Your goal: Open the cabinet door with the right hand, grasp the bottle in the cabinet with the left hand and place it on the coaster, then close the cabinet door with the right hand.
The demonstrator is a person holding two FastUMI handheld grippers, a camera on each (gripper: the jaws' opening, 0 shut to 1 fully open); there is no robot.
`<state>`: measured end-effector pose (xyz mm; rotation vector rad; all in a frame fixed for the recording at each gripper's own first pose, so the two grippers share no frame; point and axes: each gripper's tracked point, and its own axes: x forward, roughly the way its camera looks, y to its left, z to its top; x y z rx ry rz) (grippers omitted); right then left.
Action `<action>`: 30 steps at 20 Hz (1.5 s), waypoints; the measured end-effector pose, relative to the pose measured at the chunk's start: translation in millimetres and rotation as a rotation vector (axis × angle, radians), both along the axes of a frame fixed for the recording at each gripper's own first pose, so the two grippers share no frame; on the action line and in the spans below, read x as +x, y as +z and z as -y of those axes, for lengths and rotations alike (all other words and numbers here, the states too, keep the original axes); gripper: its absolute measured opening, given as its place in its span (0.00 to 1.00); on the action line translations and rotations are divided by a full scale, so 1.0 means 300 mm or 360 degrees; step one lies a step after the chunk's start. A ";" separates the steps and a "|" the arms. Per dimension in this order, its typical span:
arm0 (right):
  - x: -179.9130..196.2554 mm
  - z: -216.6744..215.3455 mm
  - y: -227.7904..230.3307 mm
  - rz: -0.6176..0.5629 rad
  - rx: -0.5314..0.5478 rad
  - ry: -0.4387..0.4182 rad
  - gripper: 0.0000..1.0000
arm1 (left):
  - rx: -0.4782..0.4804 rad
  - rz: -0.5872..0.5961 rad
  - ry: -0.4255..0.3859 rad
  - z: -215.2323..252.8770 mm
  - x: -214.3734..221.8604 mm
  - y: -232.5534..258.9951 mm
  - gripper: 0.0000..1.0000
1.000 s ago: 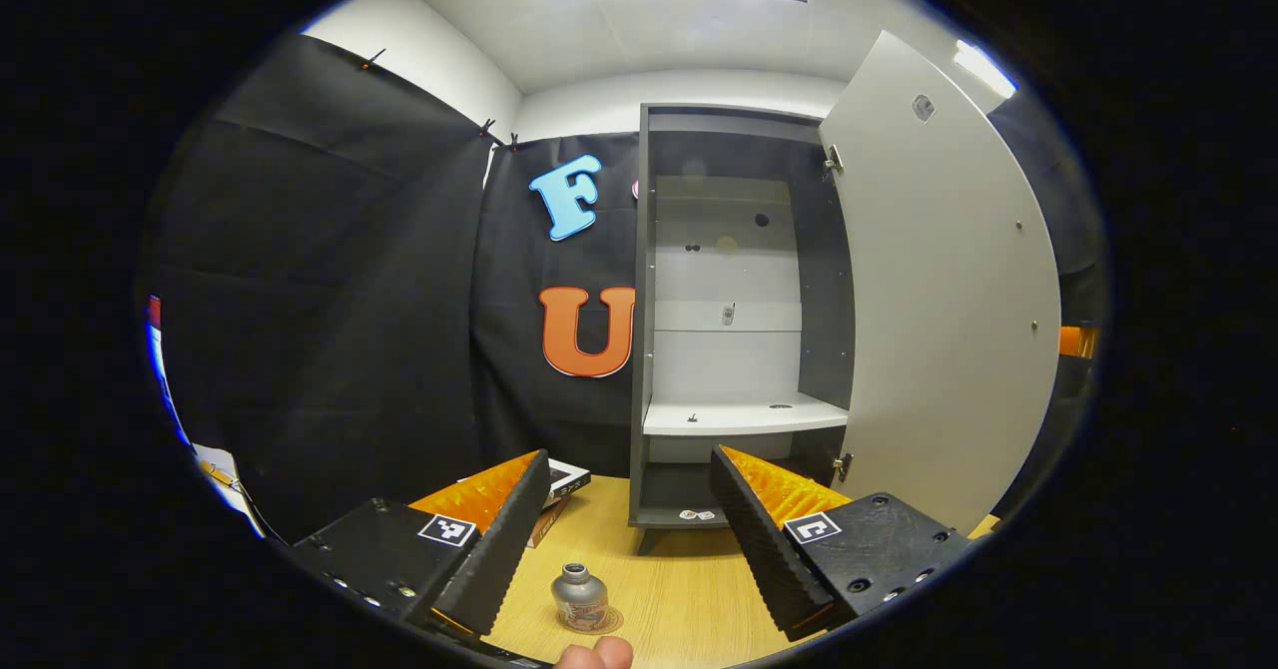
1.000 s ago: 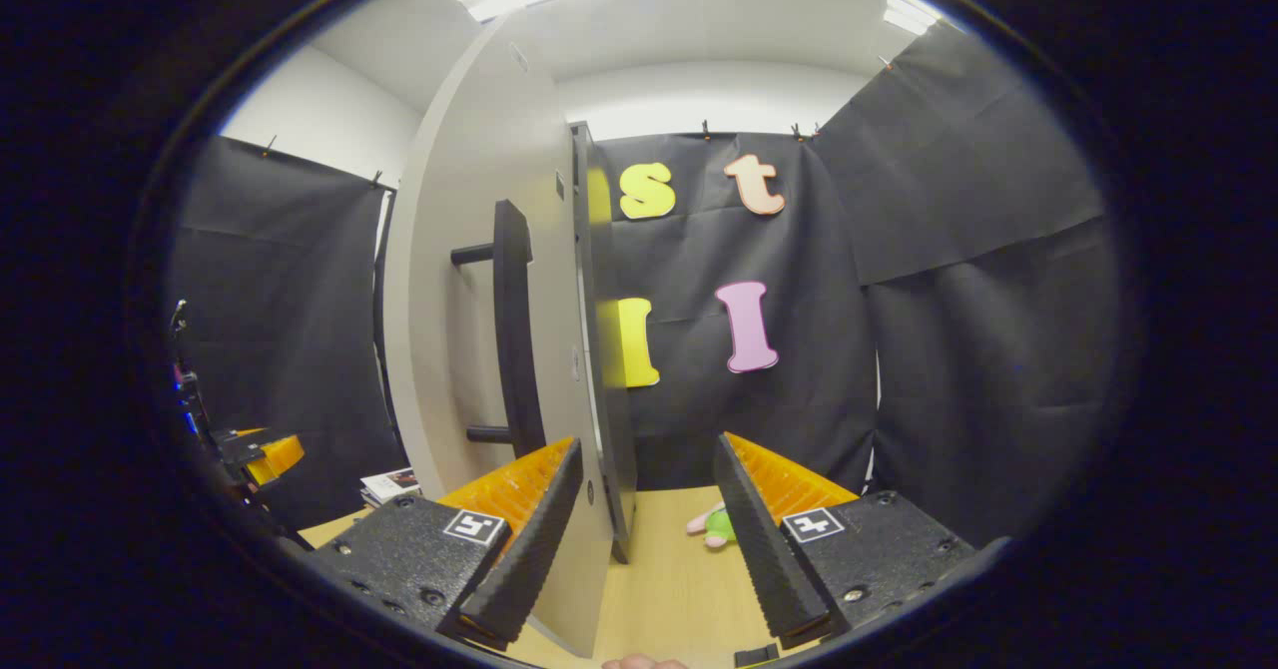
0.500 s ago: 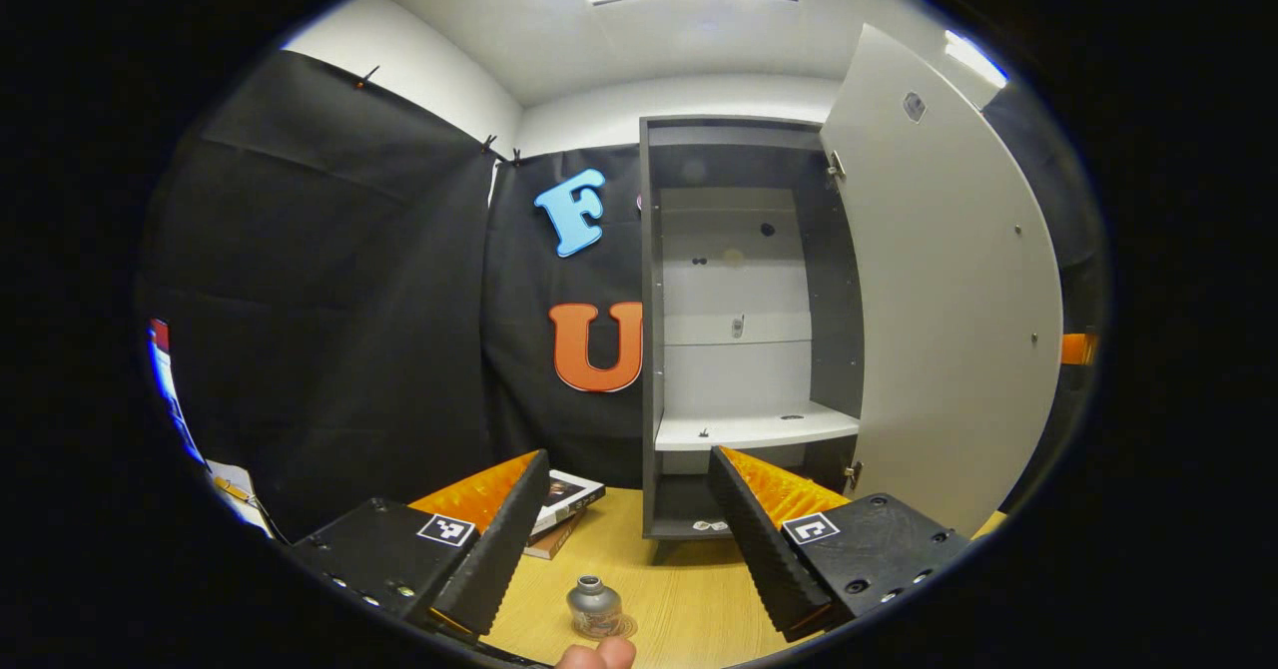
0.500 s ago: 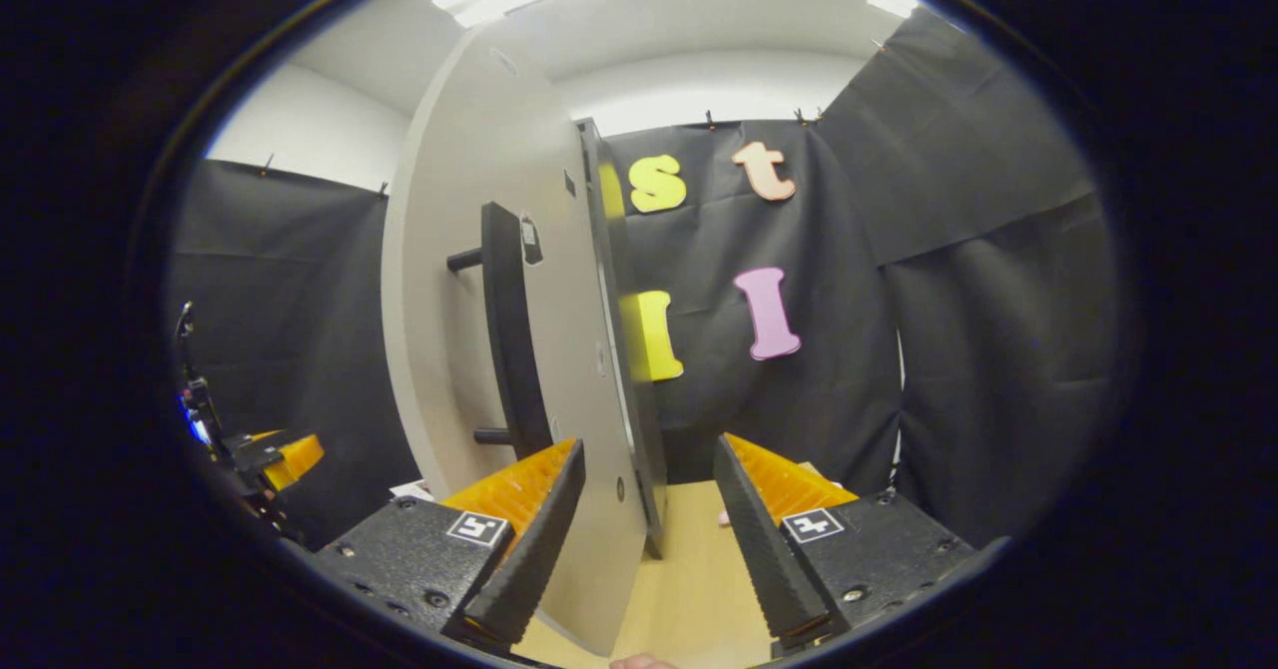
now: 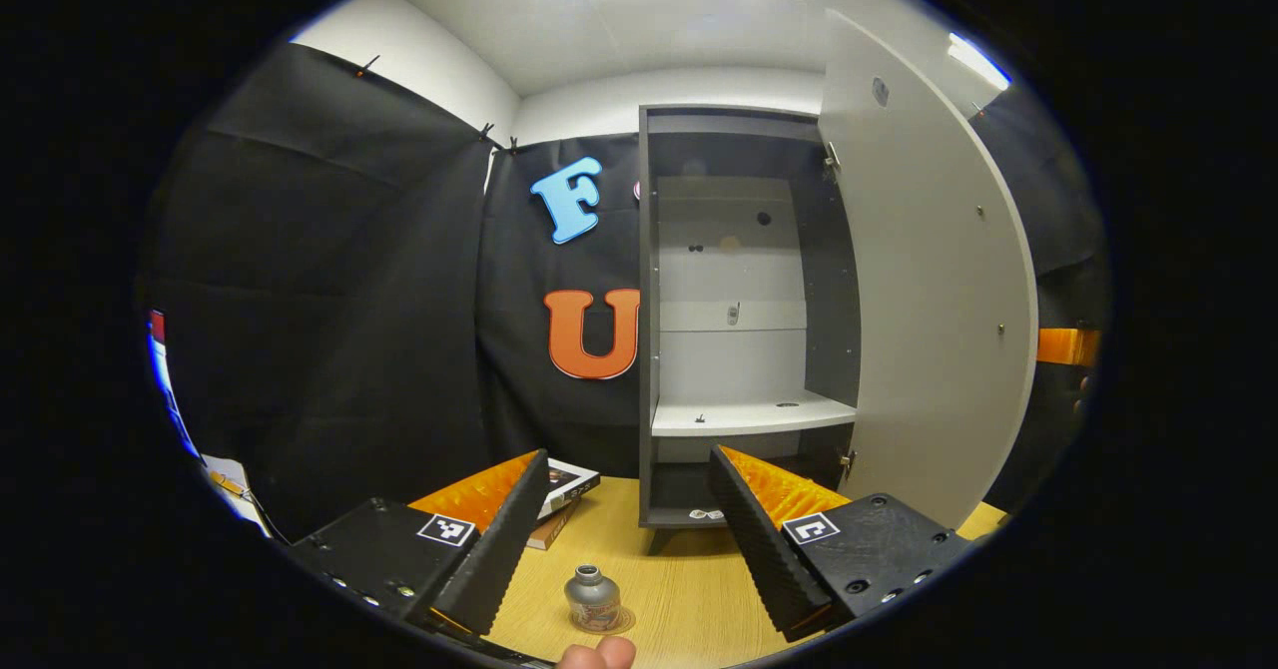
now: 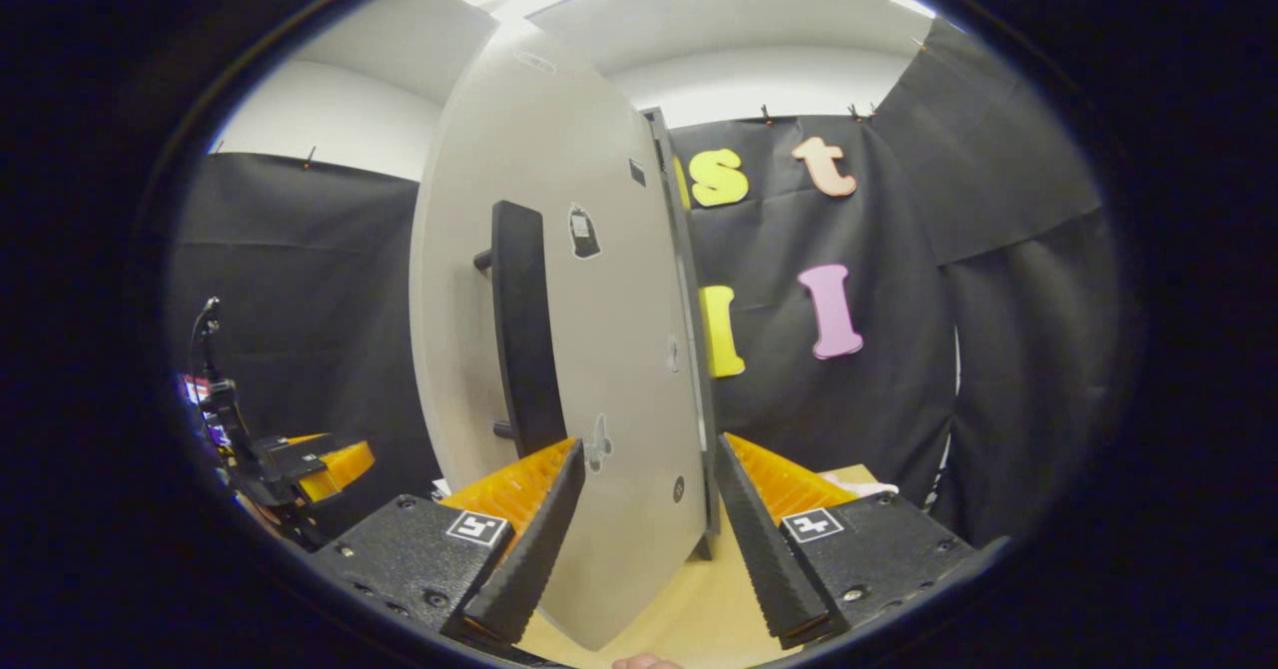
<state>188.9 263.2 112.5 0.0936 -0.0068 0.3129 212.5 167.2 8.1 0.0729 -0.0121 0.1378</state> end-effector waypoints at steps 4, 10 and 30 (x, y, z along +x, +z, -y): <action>0.042 -0.088 -0.015 -0.0003 -0.0055 0.0047 0.86 | 0.0030 -0.0006 -0.0017 -0.014 0.004 -0.019 0.96; 0.136 -0.270 -0.006 -0.0026 -0.0050 0.0205 0.86 | -0.0018 -0.0042 -0.0045 -0.035 -0.007 -0.055 0.96; 0.238 -0.430 -0.047 0.0016 -0.0091 0.0151 0.86 | -0.0014 -0.0013 0.0014 -0.112 -0.019 -0.090 0.96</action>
